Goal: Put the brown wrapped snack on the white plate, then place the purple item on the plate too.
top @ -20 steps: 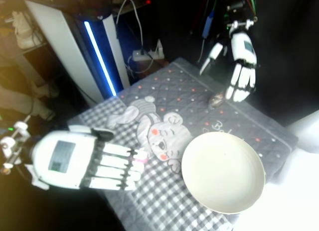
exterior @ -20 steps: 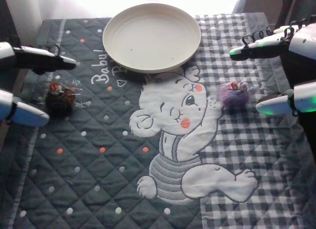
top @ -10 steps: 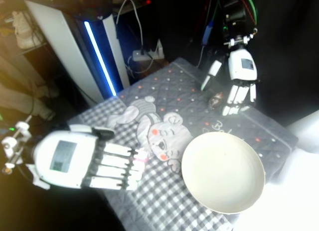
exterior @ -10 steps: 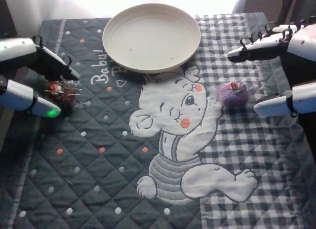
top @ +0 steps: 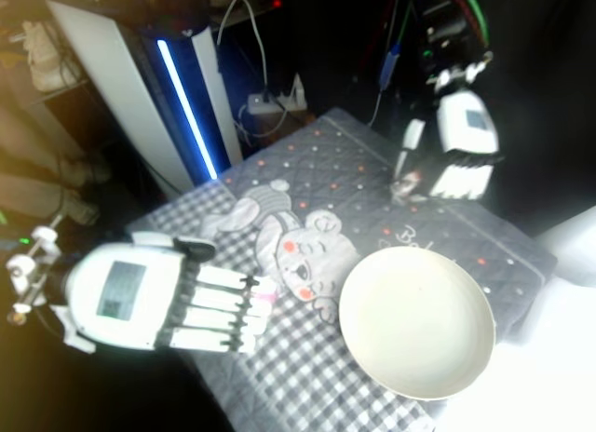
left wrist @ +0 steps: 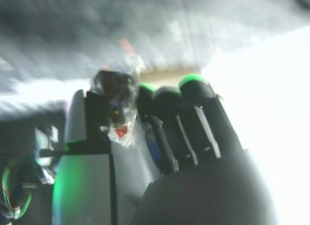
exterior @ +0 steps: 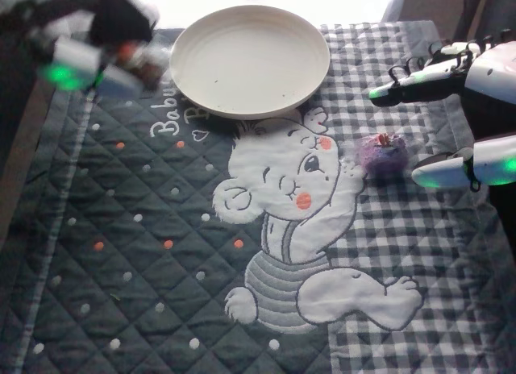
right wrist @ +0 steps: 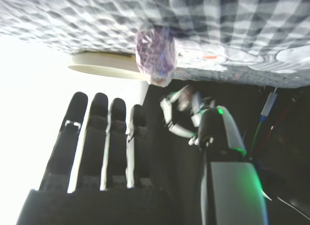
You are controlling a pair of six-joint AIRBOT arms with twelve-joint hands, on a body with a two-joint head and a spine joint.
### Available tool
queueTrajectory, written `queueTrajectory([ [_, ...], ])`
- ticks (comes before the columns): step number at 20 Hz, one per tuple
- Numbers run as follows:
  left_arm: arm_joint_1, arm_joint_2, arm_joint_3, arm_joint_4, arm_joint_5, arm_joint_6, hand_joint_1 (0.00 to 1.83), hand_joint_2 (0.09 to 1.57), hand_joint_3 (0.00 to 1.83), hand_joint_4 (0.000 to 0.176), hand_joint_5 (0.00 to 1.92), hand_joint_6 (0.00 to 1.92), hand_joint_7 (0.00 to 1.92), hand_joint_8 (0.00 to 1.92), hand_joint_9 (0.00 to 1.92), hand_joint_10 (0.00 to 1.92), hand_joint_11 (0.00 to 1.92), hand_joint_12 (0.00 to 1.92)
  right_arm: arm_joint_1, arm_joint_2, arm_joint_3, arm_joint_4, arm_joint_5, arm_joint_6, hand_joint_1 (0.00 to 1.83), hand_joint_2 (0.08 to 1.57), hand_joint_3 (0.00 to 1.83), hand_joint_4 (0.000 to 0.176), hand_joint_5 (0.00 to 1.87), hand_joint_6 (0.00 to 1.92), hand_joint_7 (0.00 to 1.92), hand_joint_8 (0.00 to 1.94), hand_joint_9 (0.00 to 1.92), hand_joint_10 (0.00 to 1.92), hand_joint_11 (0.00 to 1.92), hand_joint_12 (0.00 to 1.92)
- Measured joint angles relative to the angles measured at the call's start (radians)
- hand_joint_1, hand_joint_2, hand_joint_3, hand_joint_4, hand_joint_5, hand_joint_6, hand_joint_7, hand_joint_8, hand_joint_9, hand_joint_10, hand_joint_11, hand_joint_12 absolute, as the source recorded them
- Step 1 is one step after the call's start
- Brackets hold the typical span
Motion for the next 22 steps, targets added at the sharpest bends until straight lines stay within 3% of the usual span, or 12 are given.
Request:
queueTrajectory([
  [1,-0.019,-0.025,0.022,0.0,-0.004,0.0,1.18,1.06,0.0,0.0,1.14,0.65,0.9,1.22,0.82,1.59,0.61,1.91,0.0,-0.003,0.002,-0.002,0.0,0.0,0.67,1.06,0.0,0.013,0.43,0.0,0.47,0.0,0.5,0.0,0.17,0.86],
  [4,-0.077,-0.164,0.156,0.005,0.038,0.0,1.14,1.05,0.0,0.0,1.12,0.73,0.72,1.72,0.81,1.92,0.81,1.92,0.0,-0.022,0.02,-0.006,0.0,0.011,0.68,1.05,0.0,0.002,0.45,0.0,0.47,0.0,0.5,0.0,0.2,0.79],
  [5,-0.089,-0.219,0.219,0.005,0.079,-0.001,1.08,1.08,0.0,0.072,1.06,0.84,0.67,1.63,0.78,1.92,0.81,1.92,0.0,-0.03,0.029,-0.005,0.0,0.017,0.7,1.06,0.0,0.0,0.45,0.0,0.5,0.0,0.52,0.0,0.23,0.72],
  [6,-0.093,-0.24,0.246,0.006,0.108,0.0,0.98,1.05,0.0,0.0,0.89,0.34,0.68,1.15,0.68,1.59,0.62,1.84,0.0,-0.036,0.037,-0.009,0.001,0.026,0.69,1.06,0.0,0.0,0.45,0.0,0.5,0.0,0.51,0.0,0.24,0.66],
  [8,-0.094,-0.264,0.283,0.012,0.175,0.0,0.93,0.98,0.0,0.029,0.64,0.02,0.66,0.18,0.63,0.53,0.36,1.22,0.001,-0.059,0.052,-0.035,-0.002,0.057,0.67,1.06,0.0,0.004,0.41,0.0,0.44,0.0,0.44,0.0,0.19,0.61],
  [9,-0.092,-0.262,0.283,0.012,0.189,0.0,0.93,0.97,0.0,0.038,0.56,0.01,0.61,0.04,0.63,0.27,0.29,1.18,0.001,-0.062,0.052,-0.053,-0.002,0.058,0.65,1.05,0.0,0.025,0.38,0.0,0.39,0.0,0.38,0.0,0.14,0.58],
  [12,-0.062,-0.208,0.221,-0.001,0.167,0.0,0.84,0.98,0.0,0.087,0.47,0.0,0.44,0.0,0.56,0.05,0.15,1.25,0.001,-0.066,0.051,-0.048,0.009,0.067,0.7,1.02,0.0,0.023,0.37,0.0,0.38,0.0,0.38,0.01,0.18,0.54],
  [13,-0.041,-0.188,0.198,-0.022,0.143,-0.001,0.78,0.99,0.0,0.116,0.43,0.0,0.37,0.0,0.52,0.02,0.1,1.27,0.001,-0.066,0.054,-0.043,0.009,0.069,0.68,1.01,0.0,0.043,0.35,0.0,0.37,0.0,0.39,0.01,0.2,0.55],
  [16,0.022,-0.095,0.08,-0.053,0.04,-0.001,0.84,0.94,0.0,0.118,0.4,0.0,0.32,0.0,0.45,0.0,0.0,1.24,0.002,-0.066,0.067,-0.028,0.024,0.083,0.77,0.98,0.0,0.019,0.33,0.0,0.39,0.0,0.39,0.0,0.11,0.71],
  [18,0.068,-0.02,-0.01,-0.072,-0.035,-0.005,0.81,0.93,0.0,0.126,0.4,0.0,0.32,0.0,0.42,0.0,0.0,1.18,0.059,-0.064,0.073,-0.058,0.004,0.086,0.76,0.95,0.0,0.07,0.31,0.0,0.37,0.0,0.39,0.0,0.07,0.83],
  [20,0.167,0.089,-0.115,-0.132,-0.146,-0.024,0.81,0.95,0.0,0.097,0.43,0.0,0.33,0.0,0.41,0.0,0.0,1.18,0.196,-0.074,0.074,-0.162,-0.029,0.088,0.71,0.97,0.0,0.083,0.3,0.0,0.34,0.0,0.35,0.0,0.14,0.59],
  [22,0.272,0.148,-0.162,-0.147,-0.209,-0.065,0.78,0.95,0.0,0.139,0.39,0.0,0.3,0.0,0.29,0.0,0.0,0.95,0.238,-0.097,0.083,-0.203,-0.019,0.09,0.67,0.96,0.0,0.107,0.31,0.0,0.36,0.0,0.35,0.01,0.02,0.86],
])
